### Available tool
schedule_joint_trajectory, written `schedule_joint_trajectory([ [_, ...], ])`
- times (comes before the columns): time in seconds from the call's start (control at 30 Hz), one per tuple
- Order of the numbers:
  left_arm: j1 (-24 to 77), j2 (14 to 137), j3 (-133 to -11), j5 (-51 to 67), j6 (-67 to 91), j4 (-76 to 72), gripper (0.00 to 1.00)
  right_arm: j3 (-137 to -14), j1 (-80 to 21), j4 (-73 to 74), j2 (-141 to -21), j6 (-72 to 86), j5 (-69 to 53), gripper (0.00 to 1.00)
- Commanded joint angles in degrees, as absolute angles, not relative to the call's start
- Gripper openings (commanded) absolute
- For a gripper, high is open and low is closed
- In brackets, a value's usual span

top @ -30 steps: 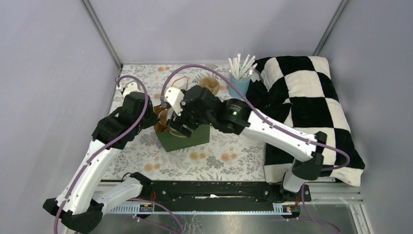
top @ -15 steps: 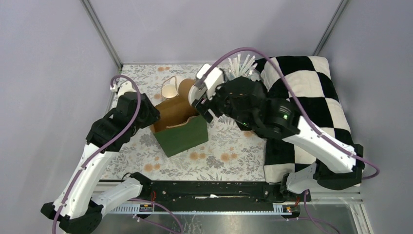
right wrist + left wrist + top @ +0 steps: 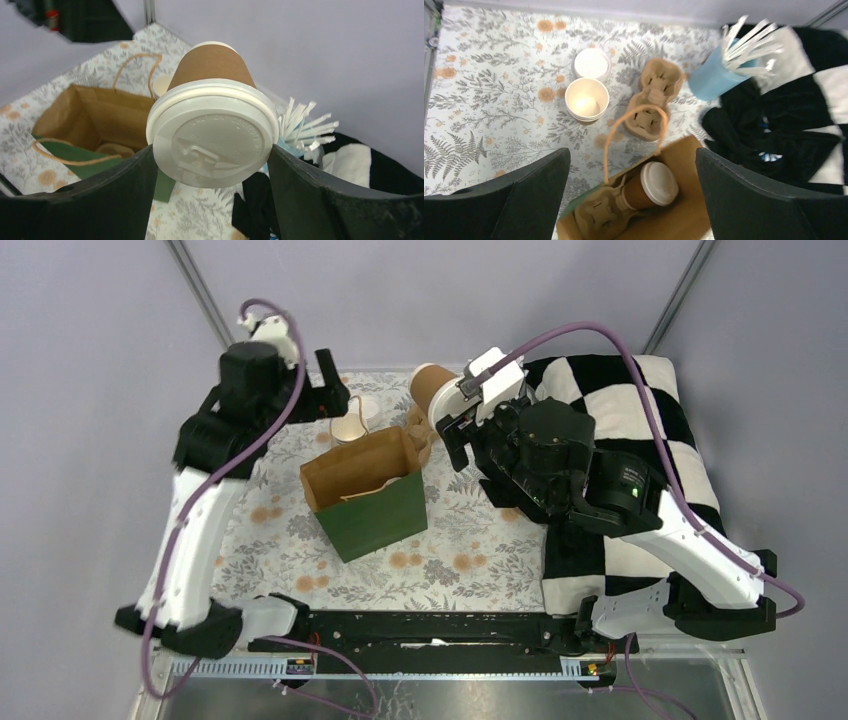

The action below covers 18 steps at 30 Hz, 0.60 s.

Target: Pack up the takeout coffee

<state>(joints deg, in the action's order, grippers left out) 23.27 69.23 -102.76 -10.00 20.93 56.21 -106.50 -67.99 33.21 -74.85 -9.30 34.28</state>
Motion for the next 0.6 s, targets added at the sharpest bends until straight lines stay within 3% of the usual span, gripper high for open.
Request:
schedule_joint_trajectory([
  [0.0, 14.7, 76.8, -104.2, 5.7, 13.5, 56.2, 0.99, -104.6, -68.2, 36.2, -74.1, -4.0, 35.1, 0.40],
  [0.23, 6.5, 78.9, -98.4, 18.8, 12.4, 52.5, 0.99, -102.1, -68.2, 37.8, -71.0, -1.0, 34.0, 0.40],
  [0.33, 5.0, 79.7, -95.3, 27.9, 14.9, 48.6, 0.94, -102.9, -68.2, 38.6, -70.2, -0.9, 34.0, 0.40],
  [0.43, 4.6, 80.8, -94.9, 31.6, 17.1, 47.4, 0.84, -102.9, -68.2, 39.0, -69.0, -0.9, 34.6, 0.40],
  [0.57, 4.2, 81.1, -92.1, 32.4, 21.1, 45.2, 0.51, -100.5, -68.2, 37.8, -66.8, -0.4, 34.5, 0.41],
])
